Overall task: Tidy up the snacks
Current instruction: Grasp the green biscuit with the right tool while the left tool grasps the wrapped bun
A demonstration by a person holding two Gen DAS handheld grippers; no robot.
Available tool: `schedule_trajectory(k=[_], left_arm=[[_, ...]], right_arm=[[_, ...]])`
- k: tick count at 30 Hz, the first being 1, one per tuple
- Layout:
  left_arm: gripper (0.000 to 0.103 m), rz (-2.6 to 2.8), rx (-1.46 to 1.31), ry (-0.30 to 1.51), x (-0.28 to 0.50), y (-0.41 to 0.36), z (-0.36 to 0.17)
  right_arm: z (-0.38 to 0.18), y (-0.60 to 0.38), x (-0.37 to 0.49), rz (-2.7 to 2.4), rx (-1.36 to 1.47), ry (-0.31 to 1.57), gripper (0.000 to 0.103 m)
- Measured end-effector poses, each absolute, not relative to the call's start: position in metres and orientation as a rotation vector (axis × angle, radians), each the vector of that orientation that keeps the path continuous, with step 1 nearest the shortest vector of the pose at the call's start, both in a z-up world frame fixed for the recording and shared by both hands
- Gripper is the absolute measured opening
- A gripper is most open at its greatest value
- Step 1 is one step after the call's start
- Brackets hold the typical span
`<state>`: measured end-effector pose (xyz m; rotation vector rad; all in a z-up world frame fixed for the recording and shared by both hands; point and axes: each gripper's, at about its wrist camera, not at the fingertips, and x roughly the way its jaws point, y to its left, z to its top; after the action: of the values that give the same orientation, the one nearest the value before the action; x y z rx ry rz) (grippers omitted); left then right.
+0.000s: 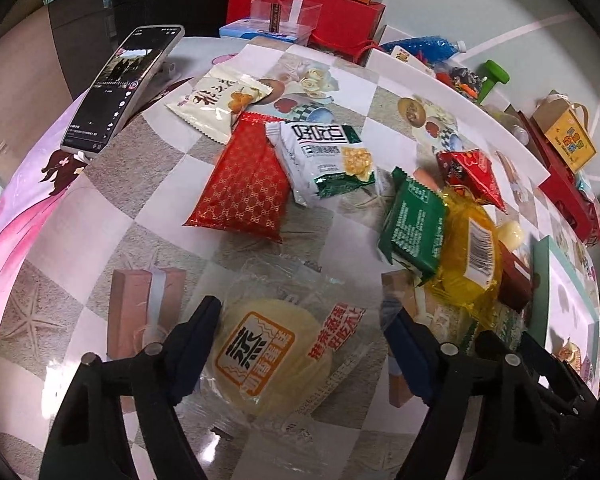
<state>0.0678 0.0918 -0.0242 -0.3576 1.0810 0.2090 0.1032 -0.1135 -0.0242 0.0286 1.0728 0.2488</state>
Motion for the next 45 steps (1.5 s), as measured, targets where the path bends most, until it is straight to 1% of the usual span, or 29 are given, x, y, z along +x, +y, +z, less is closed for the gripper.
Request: schedule_trajectory(k=[4, 10, 18, 28, 29, 30, 31, 32, 33, 39, 45], left_arm=[[0.077, 0.227, -0.350, 1.102, 0.069, 0.093, -0.030], [0.077, 0.249, -0.333, 1.117, 0.071, 0.091, -0.035], [0.077, 0.259, -0.307, 1.118, 0.073, 0.088, -0.036], [0.077, 0.250, -0.294, 1.103, 0.074, 0.086, -0.036], [0.077, 0.244, -0.293, 1.103, 0.075, 0.085, -0.035], [0.074, 0.243, -0.289, 1.103, 0.075, 0.084, -0.035], [0.072, 0.243, -0.285, 1.103, 0.075, 0.083, -0.035], [0.070, 0.242, -0.286, 1.102, 0.075, 0.083, -0.034], [0.067, 0.240, -0.291, 1.099, 0.074, 0.083, -0.034], [0.057, 0.215, -0.312, 1.077, 0.071, 0.083, -0.029], [0.056, 0.194, -0.309, 1.046, 0.069, 0.079, -0.020]], right_arm=[[-0.026, -0.109, 0.105, 0.223, -0.007, 1.062, 0.075], [-0.030, -0.103, 0.105, 0.207, -0.042, 1.054, 0.076], [-0.034, -0.099, 0.106, 0.205, -0.053, 1.062, 0.080], [-0.034, -0.101, 0.107, 0.202, -0.019, 1.044, 0.080], [-0.034, -0.101, 0.106, 0.201, -0.020, 1.042, 0.079], [-0.033, -0.103, 0.106, 0.199, -0.012, 1.040, 0.074], [-0.032, -0.104, 0.106, 0.198, -0.003, 1.038, 0.073], [-0.031, -0.106, 0.106, 0.202, 0.008, 1.037, 0.066], [-0.029, -0.108, 0.105, 0.204, 0.023, 1.032, 0.064], [-0.024, -0.112, 0.104, 0.204, 0.029, 1.027, 0.058], [-0.017, -0.115, 0.099, 0.216, 0.036, 1.017, 0.057]])
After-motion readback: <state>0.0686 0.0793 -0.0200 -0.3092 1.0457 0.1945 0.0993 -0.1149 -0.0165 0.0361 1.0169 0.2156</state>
